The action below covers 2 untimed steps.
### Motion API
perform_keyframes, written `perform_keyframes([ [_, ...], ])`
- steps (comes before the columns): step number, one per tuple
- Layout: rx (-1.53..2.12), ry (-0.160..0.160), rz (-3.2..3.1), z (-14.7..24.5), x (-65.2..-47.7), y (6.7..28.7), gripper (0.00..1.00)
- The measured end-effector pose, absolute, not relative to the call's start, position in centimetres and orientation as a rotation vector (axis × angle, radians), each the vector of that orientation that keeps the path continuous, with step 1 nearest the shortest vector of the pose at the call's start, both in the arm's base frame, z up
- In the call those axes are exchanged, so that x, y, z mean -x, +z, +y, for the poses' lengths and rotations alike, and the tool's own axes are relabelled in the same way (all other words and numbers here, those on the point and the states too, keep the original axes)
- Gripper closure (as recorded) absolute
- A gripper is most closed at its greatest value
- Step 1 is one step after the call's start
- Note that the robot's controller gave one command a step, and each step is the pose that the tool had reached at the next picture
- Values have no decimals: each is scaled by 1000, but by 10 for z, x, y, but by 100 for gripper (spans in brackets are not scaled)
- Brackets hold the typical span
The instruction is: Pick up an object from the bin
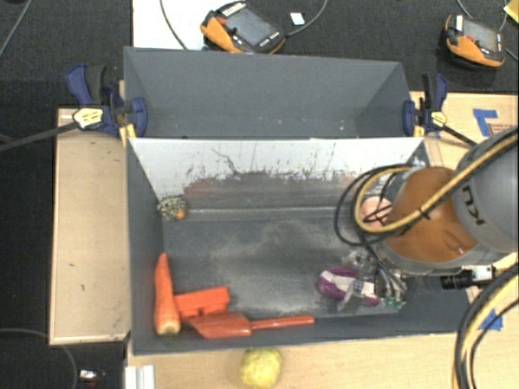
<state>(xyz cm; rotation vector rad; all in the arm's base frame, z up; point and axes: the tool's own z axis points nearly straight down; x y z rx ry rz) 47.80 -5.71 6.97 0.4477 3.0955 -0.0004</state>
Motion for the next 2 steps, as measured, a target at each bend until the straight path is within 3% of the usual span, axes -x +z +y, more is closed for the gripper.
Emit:
perform_keyframes([
  [2, -439, -1, 3094, -57, -478, 76, 100],
])
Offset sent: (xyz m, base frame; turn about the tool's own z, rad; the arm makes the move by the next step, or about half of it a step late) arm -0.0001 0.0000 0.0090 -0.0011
